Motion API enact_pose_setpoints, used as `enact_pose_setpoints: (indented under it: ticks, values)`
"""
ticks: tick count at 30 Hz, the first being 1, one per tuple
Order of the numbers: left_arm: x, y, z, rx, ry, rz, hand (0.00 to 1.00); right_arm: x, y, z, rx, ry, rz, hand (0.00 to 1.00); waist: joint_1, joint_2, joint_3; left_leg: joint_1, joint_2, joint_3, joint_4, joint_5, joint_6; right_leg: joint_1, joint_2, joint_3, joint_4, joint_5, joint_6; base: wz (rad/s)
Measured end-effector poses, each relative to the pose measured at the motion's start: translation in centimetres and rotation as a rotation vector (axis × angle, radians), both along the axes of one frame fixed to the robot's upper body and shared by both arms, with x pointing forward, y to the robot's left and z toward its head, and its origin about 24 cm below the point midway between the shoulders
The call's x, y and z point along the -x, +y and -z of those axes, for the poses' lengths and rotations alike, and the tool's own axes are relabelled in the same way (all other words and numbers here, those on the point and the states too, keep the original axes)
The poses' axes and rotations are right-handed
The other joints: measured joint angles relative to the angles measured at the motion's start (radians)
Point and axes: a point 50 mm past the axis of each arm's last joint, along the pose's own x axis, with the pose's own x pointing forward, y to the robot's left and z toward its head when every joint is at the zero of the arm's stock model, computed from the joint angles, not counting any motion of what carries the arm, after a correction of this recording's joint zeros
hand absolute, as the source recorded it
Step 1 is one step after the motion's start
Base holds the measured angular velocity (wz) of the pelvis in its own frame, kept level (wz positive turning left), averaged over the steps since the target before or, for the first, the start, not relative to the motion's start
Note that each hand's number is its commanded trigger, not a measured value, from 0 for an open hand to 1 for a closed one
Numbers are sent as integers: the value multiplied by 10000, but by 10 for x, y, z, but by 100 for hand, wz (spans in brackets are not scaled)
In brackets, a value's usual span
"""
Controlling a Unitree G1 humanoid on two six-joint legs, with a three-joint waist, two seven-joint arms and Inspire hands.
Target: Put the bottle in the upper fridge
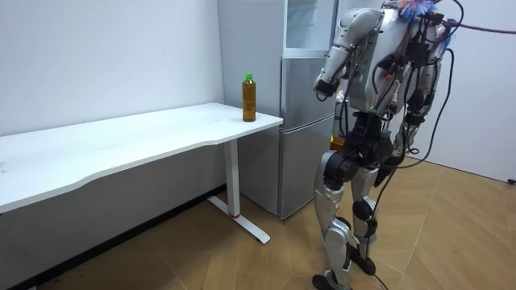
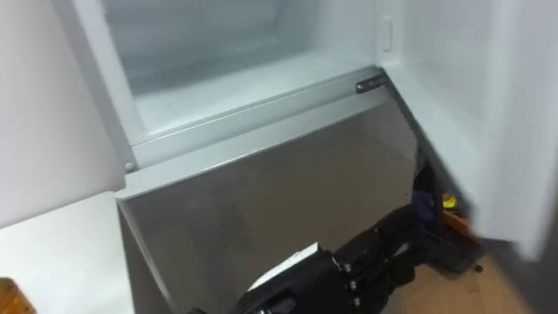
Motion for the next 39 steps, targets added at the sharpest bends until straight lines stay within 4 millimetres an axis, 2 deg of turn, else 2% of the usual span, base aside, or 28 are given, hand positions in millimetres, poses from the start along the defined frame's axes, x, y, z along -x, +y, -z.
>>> enact_pose_setpoints:
  ticks: [15,19,22,24,25,30,34,38,39]
  values:
    - [-4,0,-4,-601,-632,-146,0,0,1,0,-17,28,-10,0,35,-61,29,-31,-21,7,-98,2,-12,-2,1,-8,-147,-41,25,0]
    - [-5,1,-3,-866,-824,-275,0,1,2,1,-28,104,11,0,43,-212,123,-14,-20,-1,-62,5,-16,-18,-3,-11,-144,-89,21,1]
    - [-5,2,-3,-877,-835,-292,0,1,4,2,-91,118,44,0,81,-377,100,-45,-13,-23,-39,9,-22,-73,-3,-18,-130,-138,12,3]
    - [-5,3,-4,-852,-869,-325,0,5,6,3,-131,212,152,0,123,-482,54,-42,-13,-71,-27,9,-23,12,-2,-65,-120,-149,14,6]
    - [-6,5,-5,-813,-920,-396,0,9,7,4,-156,277,202,0,264,-546,19,-35,-5,-69,6,9,-23,64,2,-65,-124,-146,9,0]
    - [-8,24,-22,-498,-1674,-1304,0,15,7,5,-40,350,236,0,813,-576,-18,-24,-1,-108,5,9,-24,83,4,-68,-106,-143,2,0]
    - [-7,58,-36,187,-2053,-3263,0,27,4,5,4,530,649,0,1360,-530,-49,97,16,-125,15,9,-24,219,17,-83,-110,-155,-13,0]
    - [-14,100,-38,403,-1994,-5898,0,38,3,6,121,630,880,0,1815,-551,-55,266,35,-255,-11,-26,-84,460,34,-232,-113,-194,-27,8]
    - [-14,105,-39,454,-2023,-6217,0,38,3,6,120,611,901,0,1881,-562,-53,281,32,-303,-32,-29,-89,477,34,-254,-103,-202,-26,20]
